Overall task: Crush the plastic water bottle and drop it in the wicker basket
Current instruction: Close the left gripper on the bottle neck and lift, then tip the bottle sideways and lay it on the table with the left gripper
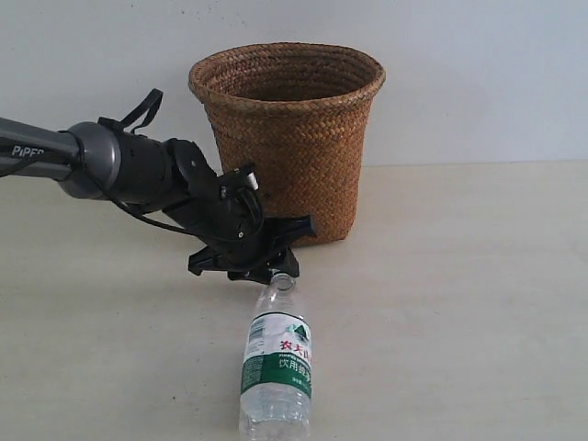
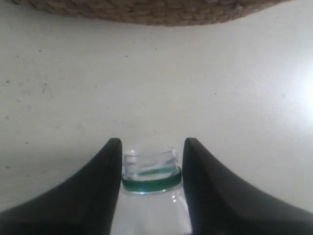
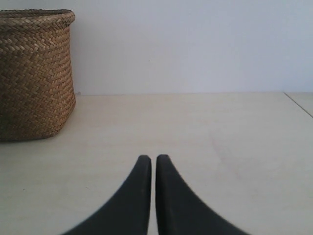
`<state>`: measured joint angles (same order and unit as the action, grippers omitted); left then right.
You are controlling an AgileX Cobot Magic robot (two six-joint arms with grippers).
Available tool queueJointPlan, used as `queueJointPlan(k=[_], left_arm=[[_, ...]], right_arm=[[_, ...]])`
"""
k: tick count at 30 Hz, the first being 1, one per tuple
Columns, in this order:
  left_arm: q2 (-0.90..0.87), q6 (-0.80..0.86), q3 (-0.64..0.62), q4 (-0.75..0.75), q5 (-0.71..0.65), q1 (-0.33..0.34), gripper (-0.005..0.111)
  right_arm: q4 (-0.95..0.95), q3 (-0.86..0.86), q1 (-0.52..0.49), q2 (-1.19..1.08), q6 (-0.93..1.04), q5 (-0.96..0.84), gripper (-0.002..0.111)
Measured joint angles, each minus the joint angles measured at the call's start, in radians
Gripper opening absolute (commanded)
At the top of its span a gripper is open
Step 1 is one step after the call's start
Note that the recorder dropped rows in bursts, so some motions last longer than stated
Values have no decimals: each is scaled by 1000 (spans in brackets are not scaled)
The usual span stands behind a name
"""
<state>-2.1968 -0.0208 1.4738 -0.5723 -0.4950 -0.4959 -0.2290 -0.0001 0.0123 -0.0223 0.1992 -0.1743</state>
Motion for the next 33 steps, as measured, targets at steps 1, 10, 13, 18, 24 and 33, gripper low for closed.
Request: queueJointPlan(k=[1, 10, 13, 18, 24, 33], left_arm=[[3, 2, 0, 2, -6, 0, 4], [69, 6, 0, 9, -21, 0, 4], [89, 4, 0, 9, -29, 0, 4], [133, -24, 0, 85, -79, 0, 4], [232, -227, -78, 499, -229, 0, 4], [273, -238, -213, 65, -59, 32, 4]], right_arm=[[0, 0, 0, 0, 0, 0, 1], [-2, 0, 0, 0, 0, 0, 1], [-2, 0, 0, 0, 0, 0, 1], [-2, 0, 0, 0, 0, 0, 1], [-2, 0, 0, 0, 0, 0, 1], [-7, 0, 0, 0, 0, 2, 1]])
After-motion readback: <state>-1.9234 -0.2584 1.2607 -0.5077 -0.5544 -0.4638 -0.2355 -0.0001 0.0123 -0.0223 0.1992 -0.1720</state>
